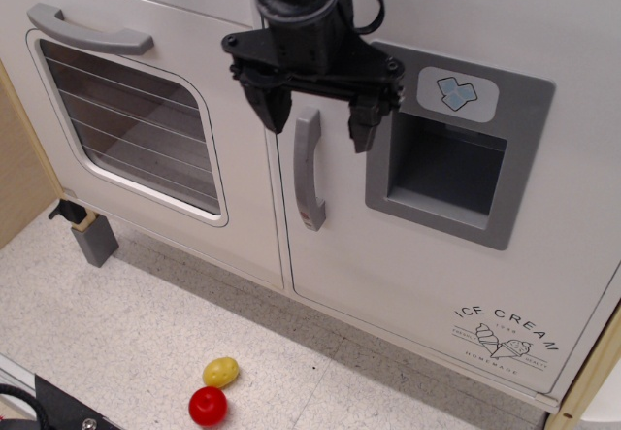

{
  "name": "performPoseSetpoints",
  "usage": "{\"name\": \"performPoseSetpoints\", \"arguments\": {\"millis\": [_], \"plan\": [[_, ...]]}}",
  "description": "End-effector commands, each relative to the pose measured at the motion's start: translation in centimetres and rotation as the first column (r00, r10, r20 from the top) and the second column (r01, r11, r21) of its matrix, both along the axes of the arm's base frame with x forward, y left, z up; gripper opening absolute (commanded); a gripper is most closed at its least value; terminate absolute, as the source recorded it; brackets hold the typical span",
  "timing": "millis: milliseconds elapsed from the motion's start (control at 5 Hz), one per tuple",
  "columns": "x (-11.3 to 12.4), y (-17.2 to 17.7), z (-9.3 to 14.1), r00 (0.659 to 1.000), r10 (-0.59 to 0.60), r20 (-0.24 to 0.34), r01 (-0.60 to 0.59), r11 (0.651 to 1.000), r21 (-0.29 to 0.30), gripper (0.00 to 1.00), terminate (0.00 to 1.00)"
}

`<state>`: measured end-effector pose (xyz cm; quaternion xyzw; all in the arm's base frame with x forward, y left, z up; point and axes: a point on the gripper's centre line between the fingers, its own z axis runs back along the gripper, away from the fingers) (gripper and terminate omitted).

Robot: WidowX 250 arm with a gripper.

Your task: Close fridge

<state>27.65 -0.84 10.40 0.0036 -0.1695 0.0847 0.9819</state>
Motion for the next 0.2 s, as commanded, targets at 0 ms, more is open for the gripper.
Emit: {"name": "performPoseSetpoints", "arguments": {"millis": [0], "plan": [[-0.14, 0.33, 1.56, 0.999, -0.007, 0.041, 0.007, 1.000, 0.003, 1.00, 1.00]]}}
